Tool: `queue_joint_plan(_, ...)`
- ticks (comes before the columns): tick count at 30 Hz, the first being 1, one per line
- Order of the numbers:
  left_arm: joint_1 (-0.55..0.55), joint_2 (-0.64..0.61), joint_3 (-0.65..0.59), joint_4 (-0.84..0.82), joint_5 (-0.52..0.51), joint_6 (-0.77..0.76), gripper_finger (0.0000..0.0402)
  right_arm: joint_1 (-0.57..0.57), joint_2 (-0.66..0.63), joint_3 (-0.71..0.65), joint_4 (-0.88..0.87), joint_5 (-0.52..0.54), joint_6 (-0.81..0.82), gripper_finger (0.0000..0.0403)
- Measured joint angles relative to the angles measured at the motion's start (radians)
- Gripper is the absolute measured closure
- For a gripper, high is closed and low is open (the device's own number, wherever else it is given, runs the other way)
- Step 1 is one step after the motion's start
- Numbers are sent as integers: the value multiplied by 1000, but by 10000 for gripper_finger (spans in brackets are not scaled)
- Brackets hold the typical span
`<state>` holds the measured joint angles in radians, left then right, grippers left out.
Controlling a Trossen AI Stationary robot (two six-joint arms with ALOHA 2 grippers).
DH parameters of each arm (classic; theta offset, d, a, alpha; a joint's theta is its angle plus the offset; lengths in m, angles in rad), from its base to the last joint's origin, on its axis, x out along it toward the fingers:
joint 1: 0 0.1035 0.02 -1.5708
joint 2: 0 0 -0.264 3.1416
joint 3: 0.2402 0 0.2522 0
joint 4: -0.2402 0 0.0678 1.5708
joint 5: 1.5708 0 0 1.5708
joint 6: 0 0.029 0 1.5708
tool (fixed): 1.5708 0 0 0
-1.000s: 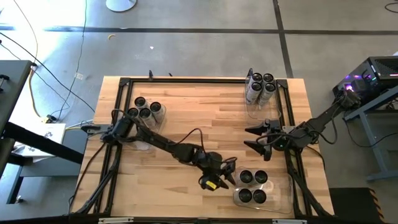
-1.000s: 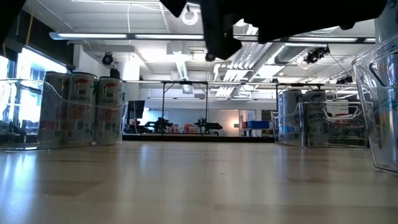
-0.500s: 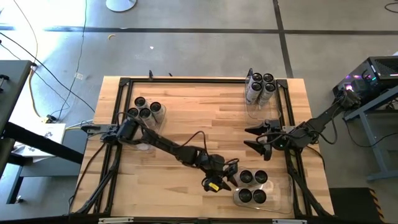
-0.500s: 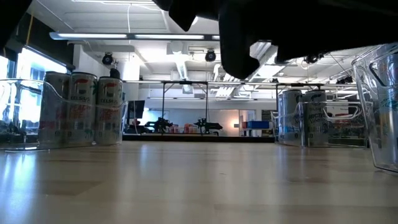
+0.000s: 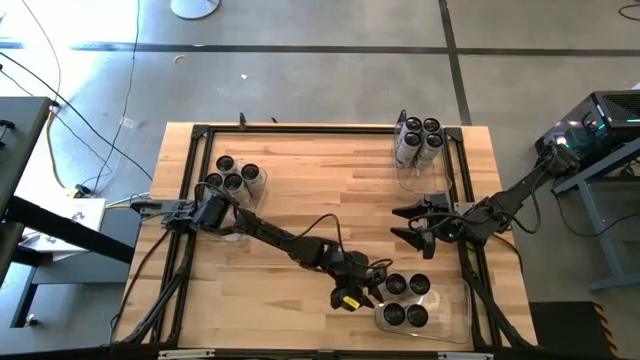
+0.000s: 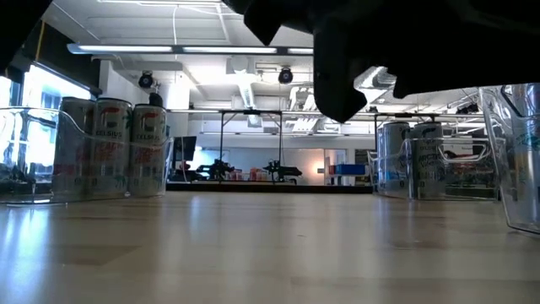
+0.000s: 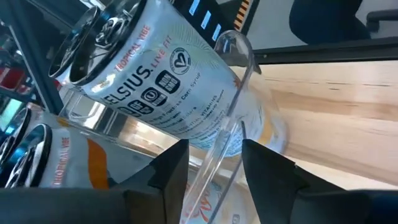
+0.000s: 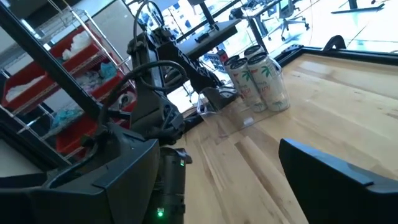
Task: Sort soda cans
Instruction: Move the bottom transparent bin to the top center of the table
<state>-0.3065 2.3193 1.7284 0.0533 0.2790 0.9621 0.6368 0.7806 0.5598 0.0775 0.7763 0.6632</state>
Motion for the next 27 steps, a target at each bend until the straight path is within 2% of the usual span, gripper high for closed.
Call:
queue_joint_plan(5, 0, 2, 47, -98, 0, 14, 294, 11, 15, 0, 3, -2, 13, 77)
queue_joint_plan(14, -10, -2, 49, -138, 0, -1, 351, 21, 18, 0, 45, 1, 10, 77)
queue_joint_plan(20, -30, -4, 59, -182, -8, -16, 372, 21, 18, 29, 70, 2, 10, 77)
queue_joint_plan(27, -37, 2, 163, -363, 19, -63, 389, 21, 18, 74, 66, 2, -17, 77)
